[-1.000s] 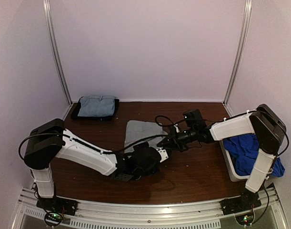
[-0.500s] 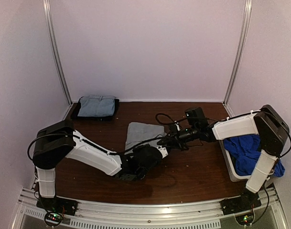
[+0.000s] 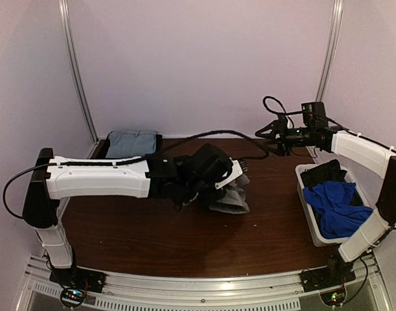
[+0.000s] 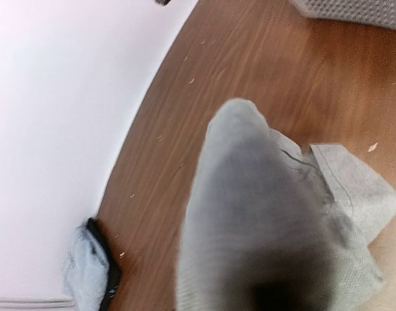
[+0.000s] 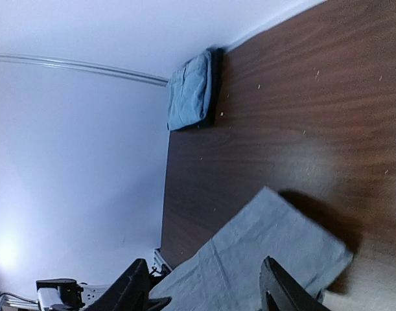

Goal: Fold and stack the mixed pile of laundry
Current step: Pass from the right arm to the left, then turn over the square-folded shirt at the center of the board.

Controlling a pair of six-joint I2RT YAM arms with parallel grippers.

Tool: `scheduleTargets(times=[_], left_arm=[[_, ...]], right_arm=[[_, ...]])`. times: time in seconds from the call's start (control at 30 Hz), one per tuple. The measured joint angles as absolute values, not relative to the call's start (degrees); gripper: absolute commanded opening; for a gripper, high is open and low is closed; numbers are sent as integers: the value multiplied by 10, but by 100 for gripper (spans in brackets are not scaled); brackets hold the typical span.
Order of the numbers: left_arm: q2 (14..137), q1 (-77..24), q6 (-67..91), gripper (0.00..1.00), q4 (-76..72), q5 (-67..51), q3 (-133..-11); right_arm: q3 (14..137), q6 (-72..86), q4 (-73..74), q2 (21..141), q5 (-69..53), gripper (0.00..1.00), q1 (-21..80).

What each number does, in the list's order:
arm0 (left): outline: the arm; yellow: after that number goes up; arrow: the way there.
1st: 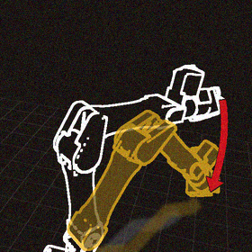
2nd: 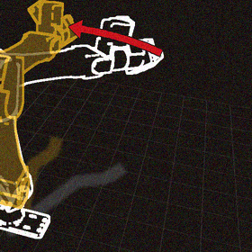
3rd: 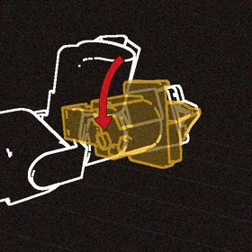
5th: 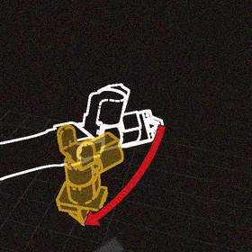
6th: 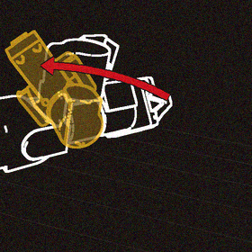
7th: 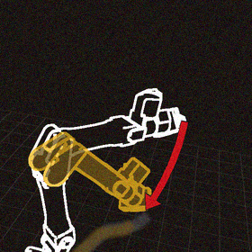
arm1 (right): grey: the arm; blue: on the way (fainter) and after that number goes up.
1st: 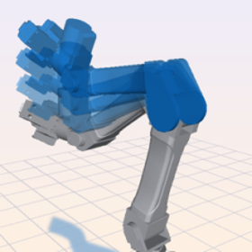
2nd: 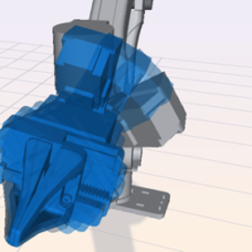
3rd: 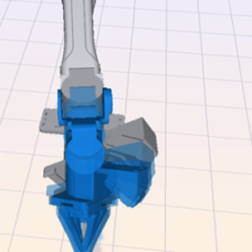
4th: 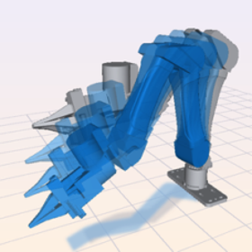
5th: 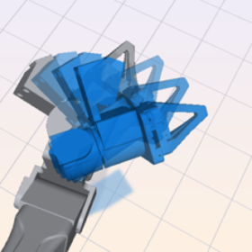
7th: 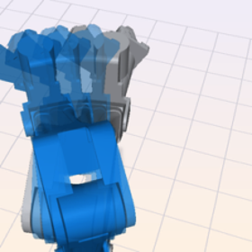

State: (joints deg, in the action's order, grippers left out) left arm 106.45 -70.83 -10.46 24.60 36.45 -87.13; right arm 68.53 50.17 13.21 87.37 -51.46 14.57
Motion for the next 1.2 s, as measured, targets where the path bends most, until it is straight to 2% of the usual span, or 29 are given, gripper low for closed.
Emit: scheduleTargets(times=[0.2,0.33,0.43,0.53,0.67,0.8,0.87,0.97,1.03,1.17,1.2], left_arm=[[1068,-709,-23,0,466,122,-1129],[1052,-670,70,0,482,-88,-1157],[1038,-595,161,0,425,-244,-1049],[1046,-499,232,0,348,-324,-915],[1093,-415,326,0,225,-389,-715],[1140,-371,370,0,168,-429,-626],[1140,-364,375,9,143,-439,-624],[1141,-357,364,44,115,-440,-624],[1140,-352,360,62,101,-441,-620],[1089,-337,352,85,73,-416,-580],[1069,-331,347,87,75,-401,-567]], right_arm=[[734,426,192,866,-495,63,54],[734,401,227,871,-495,63,28],[734,385,247,880,-498,64,26],[734,371,267,887,-503,64,26],[724,356,280,889,-510,64,27],[694,348,279,889,-514,64,35],[675,347,279,889,-516,63,46],[649,346,276,888,-516,61,69],[632,344,275,888,-516,60,90],[604,329,280,887,-512,60,125],[594,326,281,884,-511,60,133]])
